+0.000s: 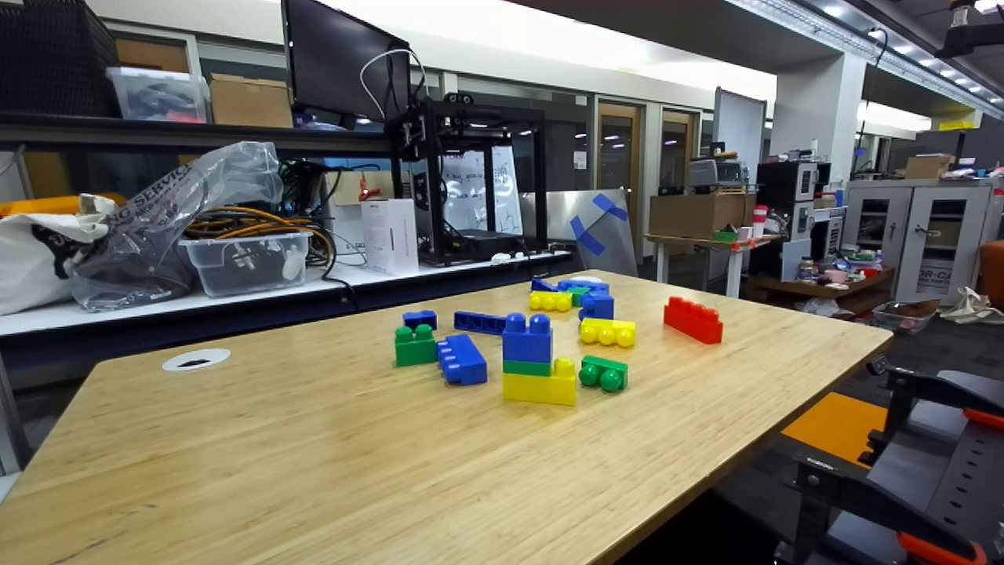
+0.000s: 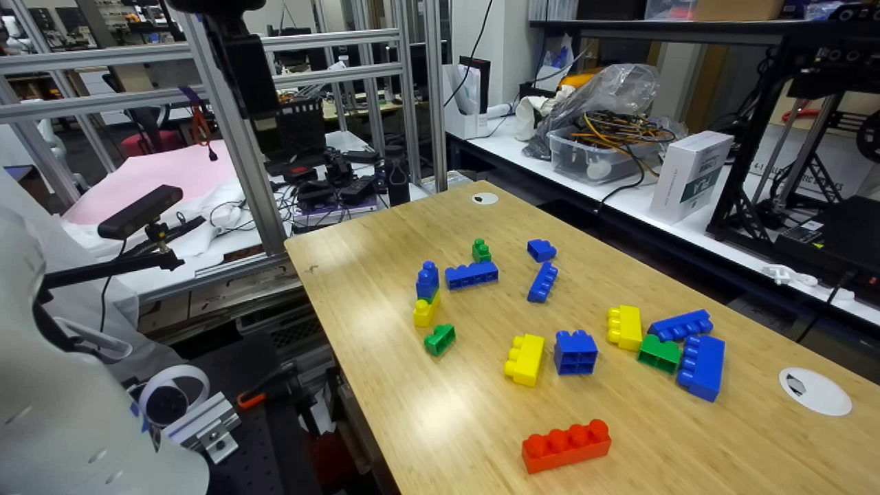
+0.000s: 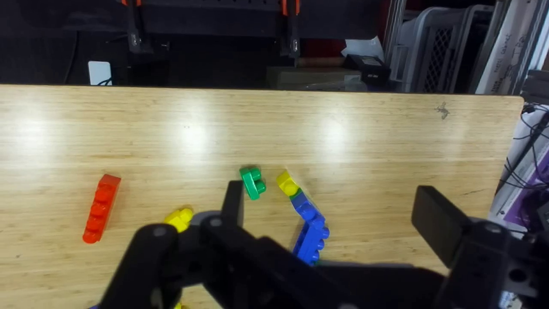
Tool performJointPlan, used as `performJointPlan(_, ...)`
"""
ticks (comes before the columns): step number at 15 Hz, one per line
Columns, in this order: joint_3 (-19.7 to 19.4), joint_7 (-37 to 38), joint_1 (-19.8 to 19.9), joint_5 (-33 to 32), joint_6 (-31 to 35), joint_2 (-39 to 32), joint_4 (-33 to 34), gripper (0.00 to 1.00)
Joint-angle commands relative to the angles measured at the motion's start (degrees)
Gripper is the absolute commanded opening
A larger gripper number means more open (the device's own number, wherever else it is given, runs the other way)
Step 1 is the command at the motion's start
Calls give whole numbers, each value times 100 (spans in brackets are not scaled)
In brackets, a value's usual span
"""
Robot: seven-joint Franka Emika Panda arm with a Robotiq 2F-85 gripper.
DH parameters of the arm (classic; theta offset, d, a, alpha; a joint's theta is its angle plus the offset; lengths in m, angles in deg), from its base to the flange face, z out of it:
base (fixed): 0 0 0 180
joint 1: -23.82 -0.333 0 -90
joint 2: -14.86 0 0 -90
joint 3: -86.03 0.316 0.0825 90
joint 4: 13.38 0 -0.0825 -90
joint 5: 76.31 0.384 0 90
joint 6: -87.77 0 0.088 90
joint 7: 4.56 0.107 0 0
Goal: Build with the building blocks
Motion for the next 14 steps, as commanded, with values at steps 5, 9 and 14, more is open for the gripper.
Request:
performJointPlan(5, -319, -507, 160, -118, 1502, -1731, 919, 100)
performJointPlan(9, -653, -1375, 89, -105, 1817, -3107, 1774, 100)
performJointPlan(14, -805, -2020, 297, -46, 1942, -4088, 2219, 100)
